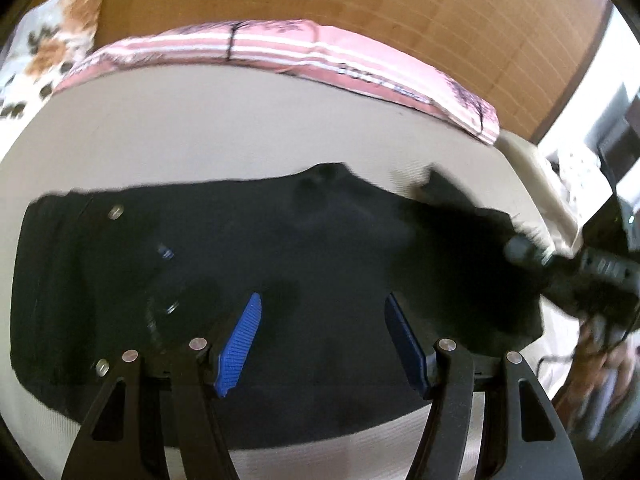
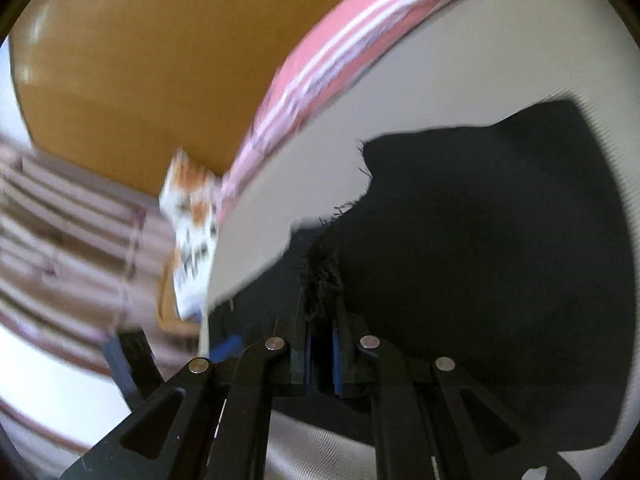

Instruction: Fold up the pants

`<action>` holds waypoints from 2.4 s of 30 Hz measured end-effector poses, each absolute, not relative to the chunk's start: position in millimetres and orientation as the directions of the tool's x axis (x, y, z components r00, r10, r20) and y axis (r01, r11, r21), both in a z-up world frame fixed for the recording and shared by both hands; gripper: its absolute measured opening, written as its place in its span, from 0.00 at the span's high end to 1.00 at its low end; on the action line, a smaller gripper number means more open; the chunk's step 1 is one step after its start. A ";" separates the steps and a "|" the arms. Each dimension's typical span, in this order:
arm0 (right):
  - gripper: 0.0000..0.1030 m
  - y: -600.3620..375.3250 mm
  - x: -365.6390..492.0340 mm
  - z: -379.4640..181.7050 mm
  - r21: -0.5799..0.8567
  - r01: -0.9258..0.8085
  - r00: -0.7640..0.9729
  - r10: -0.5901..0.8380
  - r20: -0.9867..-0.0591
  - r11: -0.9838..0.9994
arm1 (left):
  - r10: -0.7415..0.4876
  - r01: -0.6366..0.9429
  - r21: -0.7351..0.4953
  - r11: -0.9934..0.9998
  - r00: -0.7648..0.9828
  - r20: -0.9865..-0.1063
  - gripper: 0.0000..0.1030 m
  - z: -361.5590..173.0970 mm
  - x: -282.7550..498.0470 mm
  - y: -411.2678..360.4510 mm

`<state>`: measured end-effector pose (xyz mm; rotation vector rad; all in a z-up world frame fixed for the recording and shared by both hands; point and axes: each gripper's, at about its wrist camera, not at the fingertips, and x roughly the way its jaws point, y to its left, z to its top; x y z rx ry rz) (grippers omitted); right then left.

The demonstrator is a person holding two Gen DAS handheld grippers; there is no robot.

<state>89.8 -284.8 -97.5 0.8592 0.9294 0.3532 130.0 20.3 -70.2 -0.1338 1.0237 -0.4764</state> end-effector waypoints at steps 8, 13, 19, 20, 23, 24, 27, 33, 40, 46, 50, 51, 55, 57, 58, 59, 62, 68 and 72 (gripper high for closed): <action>0.91 -201.0 85.7 -132.8 0.641 -0.006 0.400 0.589 -0.702 0.768 | -0.490 0.282 -0.405 0.870 0.404 -0.772 0.37 -71.8 123.4 48.9; 0.76 -192.3 79.1 -135.7 0.582 -0.044 0.361 0.556 -0.748 0.812 | -0.541 0.299 -0.455 0.839 0.359 -0.760 0.37 -70.0 123.8 40.8; 0.56 -212.5 71.9 -101.3 0.603 -0.036 0.431 0.557 -0.710 0.797 | -0.627 0.317 -0.549 0.773 0.254 -0.736 0.37 -69.2 122.3 19.7; 0.56 -223.5 68.1 -95.4 0.616 -0.017 0.459 0.554 -0.695 0.788 | -0.643 0.309 -0.571 0.760 0.230 -0.731 0.37 -70.9 122.7 17.0; 0.53 -252.4 59.3 -83.4 0.623 0.040 0.519 0.517 -0.681 0.781 | -0.694 0.257 -0.650 0.715 0.141 -0.706 0.37 -81.5 125.8 9.0; 0.52 -262.2 55.3 -81.4 0.628 0.060 0.537 0.505 -0.676 0.776 | -0.717 0.225 -0.686 0.692 0.101 -0.690 0.37 -88.0 128.0 6.2; 0.52 -283.7 47.3 -81.4 0.648 0.107 0.561 0.492 -0.665 0.754 | -0.739 0.153 -0.727 0.669 0.039 -0.672 0.38 -100.5 131.3 2.1; 0.52 -305.0 38.4 -92.4 0.679 0.168 0.586 0.482 -0.652 0.714 | -0.733 0.046 -0.733 0.679 -0.020 -0.680 0.46 -120.9 136.6 -1.9; 0.52 -306.1 40.7 -101.6 0.695 0.182 0.586 0.491 -0.645 0.696 | -0.742 -0.001 -0.743 0.670 -0.049 -0.669 0.52 -133.8 139.4 -11.2; 0.52 -312.4 38.2 -105.9 0.705 0.196 0.586 0.495 -0.641 0.682 | -0.752 0.009 -0.753 0.657 -0.058 -0.657 0.52 -135.5 140.1 -23.7; 0.52 -315.2 37.6 -108.1 0.707 0.206 0.587 0.493 -0.643 0.677 | -0.752 0.016 -0.755 0.655 -0.075 -0.655 0.75 -139.0 141.6 -33.0; 0.52 -315.9 37.4 -108.6 0.708 0.208 0.587 0.493 -0.642 0.674 | -0.748 0.011 -0.751 0.660 -0.081 -0.659 0.78 -141.9 142.3 -36.5; 0.52 -317.7 36.5 -108.4 0.703 0.221 0.588 0.483 -0.649 0.676 | -0.715 0.063 -0.718 0.693 -0.067 -0.696 0.91 -137.5 141.6 -45.3; 0.52 -318.5 35.5 -107.9 0.701 0.227 0.590 0.477 -0.652 0.677 | -0.709 0.110 -0.708 0.697 -0.041 -0.704 0.92 -124.3 137.3 -45.9; 0.52 -319.2 35.2 -107.8 0.699 0.231 0.590 0.474 -0.653 0.677 | -0.704 0.141 -0.700 0.700 -0.026 -0.710 0.92 -116.0 133.9 -45.5; 0.52 -319.7 34.8 -107.7 0.698 0.234 0.590 0.471 -0.655 0.677 | -0.703 0.174 -0.694 0.699 -0.011 -0.711 0.93 -108.1 130.0 -44.9; 0.52 -319.9 34.3 -107.8 0.675 0.246 0.578 0.453 -0.678 0.696 | -0.681 0.254 -0.653 0.713 0.029 -0.732 0.93 -94.6 119.7 -41.4; 0.54 -316.8 34.8 -118.6 0.591 0.273 0.531 0.394 -0.750 0.759 | -0.635 0.219 -0.618 0.755 0.009 -0.772 0.92 -130.9 121.5 -33.4; 0.54 -314.1 36.8 -124.1 0.560 0.273 0.508 0.377 -0.775 0.782 | -0.602 0.279 -0.572 0.771 0.027 -0.798 0.87 -123.7 119.7 -39.0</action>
